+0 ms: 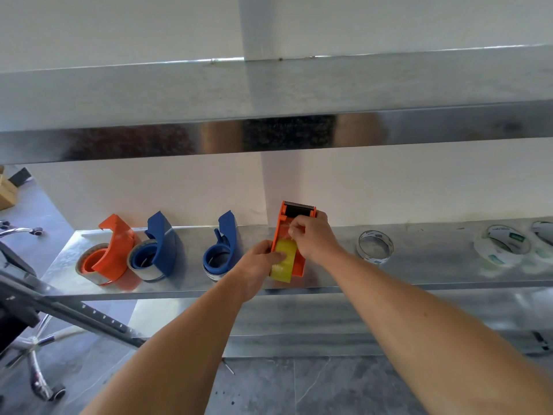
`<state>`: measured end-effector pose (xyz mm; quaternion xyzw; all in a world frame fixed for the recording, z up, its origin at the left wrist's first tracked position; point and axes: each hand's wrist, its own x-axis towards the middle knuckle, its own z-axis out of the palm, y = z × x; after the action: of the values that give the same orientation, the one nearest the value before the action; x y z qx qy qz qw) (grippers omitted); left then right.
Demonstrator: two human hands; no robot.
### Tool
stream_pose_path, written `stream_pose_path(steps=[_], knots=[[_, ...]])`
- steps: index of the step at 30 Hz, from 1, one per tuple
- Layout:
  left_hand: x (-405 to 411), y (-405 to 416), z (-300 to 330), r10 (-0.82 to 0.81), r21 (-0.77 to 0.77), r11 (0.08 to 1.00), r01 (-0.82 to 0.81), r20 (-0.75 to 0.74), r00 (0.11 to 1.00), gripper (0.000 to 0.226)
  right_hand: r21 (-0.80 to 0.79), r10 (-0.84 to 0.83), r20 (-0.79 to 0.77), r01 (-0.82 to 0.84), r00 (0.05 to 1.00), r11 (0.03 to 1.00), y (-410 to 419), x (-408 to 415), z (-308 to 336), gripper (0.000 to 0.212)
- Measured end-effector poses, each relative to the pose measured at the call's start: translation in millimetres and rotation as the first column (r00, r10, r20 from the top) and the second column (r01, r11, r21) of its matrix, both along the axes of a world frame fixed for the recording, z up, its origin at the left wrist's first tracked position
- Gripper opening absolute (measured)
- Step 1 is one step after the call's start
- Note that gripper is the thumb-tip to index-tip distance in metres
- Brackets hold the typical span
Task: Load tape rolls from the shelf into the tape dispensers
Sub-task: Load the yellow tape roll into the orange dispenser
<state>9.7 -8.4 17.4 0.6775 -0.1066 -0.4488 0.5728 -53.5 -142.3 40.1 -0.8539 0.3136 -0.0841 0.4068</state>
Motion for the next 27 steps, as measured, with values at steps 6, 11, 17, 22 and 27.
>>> stream_pose_path(steps=[6, 11, 17, 22, 27], knots=[[3, -5, 0, 0.123, 0.124, 0.985, -0.123, 0.002, 0.992, 0.022, -0.069, 0.086, -0.034, -0.088, 0.996, 0.994, 4, -3, 4, 0.011], [3, -5, 2, 0.078, 0.127, 0.988, -0.087, 0.074, 0.994, 0.035, -0.15, 0.055, -0.005, -0.055, 0.998, 0.987, 6, 1, 1, 0.013], [1, -4, 6, 0.039, 0.102, 0.994, -0.049, 0.1, 0.994, 0.032, -0.161, -0.017, 0.057, 0.026, 0.998, 0.987, 8, 3, -1, 0.015], [-2, -1, 8, -0.051, 0.177, 0.984, 0.008, 0.238, 0.97, 0.033, -0.114, -0.061, 0.06, 0.068, 0.996, 0.991, 6, 3, -8, 0.018], [2, 4, 9, -0.015, 0.159, 0.987, -0.021, 0.223, 0.975, 0.036, -0.069, -0.016, 0.06, 0.02, 0.998, 0.997, 2, 6, -1, 0.013]])
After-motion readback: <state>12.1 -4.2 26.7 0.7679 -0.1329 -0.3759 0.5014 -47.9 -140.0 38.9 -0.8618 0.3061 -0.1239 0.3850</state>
